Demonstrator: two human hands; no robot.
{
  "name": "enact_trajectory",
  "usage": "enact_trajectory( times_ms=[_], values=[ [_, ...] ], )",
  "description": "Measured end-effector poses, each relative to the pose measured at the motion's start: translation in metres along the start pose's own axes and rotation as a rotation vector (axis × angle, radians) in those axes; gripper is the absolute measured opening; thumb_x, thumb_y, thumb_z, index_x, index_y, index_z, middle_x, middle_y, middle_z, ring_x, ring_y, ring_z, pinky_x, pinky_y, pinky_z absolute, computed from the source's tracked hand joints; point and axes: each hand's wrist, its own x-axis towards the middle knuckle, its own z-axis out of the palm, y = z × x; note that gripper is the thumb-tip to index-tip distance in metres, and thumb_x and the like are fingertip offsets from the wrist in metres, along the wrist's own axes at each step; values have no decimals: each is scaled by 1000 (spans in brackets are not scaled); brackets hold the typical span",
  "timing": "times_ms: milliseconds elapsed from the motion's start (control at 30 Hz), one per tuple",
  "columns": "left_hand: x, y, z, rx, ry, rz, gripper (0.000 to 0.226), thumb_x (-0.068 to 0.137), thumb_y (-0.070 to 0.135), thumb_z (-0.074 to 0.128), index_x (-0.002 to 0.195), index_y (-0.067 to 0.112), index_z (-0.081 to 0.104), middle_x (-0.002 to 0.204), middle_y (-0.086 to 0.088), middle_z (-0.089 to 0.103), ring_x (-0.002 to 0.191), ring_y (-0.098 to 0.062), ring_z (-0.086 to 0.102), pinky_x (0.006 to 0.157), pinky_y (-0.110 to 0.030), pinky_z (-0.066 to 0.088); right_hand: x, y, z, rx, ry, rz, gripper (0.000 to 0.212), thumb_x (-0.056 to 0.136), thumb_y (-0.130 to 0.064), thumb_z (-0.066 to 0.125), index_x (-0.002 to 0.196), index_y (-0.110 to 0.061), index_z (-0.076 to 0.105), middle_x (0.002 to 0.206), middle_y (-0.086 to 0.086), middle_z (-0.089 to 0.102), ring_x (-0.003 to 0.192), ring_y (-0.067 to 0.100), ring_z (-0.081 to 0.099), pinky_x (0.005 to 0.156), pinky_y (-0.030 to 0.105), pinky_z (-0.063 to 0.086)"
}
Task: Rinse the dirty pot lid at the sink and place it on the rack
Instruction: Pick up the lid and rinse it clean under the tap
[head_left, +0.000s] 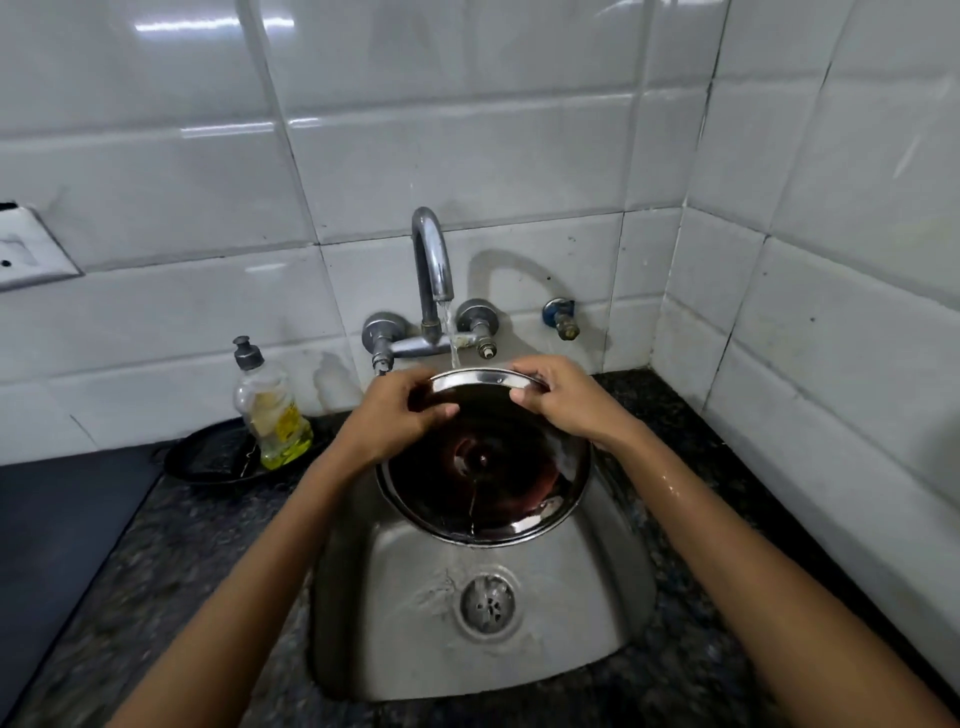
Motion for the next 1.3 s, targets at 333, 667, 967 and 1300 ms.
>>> enact_trajectory(
  times_ms=[333,667,967,1300],
  values=[
    [-13,34,-35,34,229,32,2,79,12,67,80,14,66,69,-3,63,69,-15,56,67,-27,44,-13,-17,-24,98,69,-29,52,68,-26,74,116,-20,57,121,7,65,114,18,59,103,45,44],
    [-12,59,-65,4,396,32,28,81,12,64,58,20,50,56,2,46,59,-15,42,58,-28,34,-12,-29,-25,359,202,17,26,79,4,64,79,-22,61,81,-5,64,83,10,60,82,26,49],
    [-10,79,-81,-1,459,91,27,82,12,63,62,26,52,58,10,49,58,-5,45,57,-19,35,-1,-53,-41,339,329,-40,13,79,2,61,90,-3,66,79,10,61,78,20,57,77,32,49],
    [-8,92,-90,18,503,140,38,83,12,62,56,32,44,56,11,46,55,-3,42,51,-8,32,6,-69,-52,302,372,-61,22,79,1,60,76,-20,64,76,4,62,81,18,59,80,34,51]
  ],
)
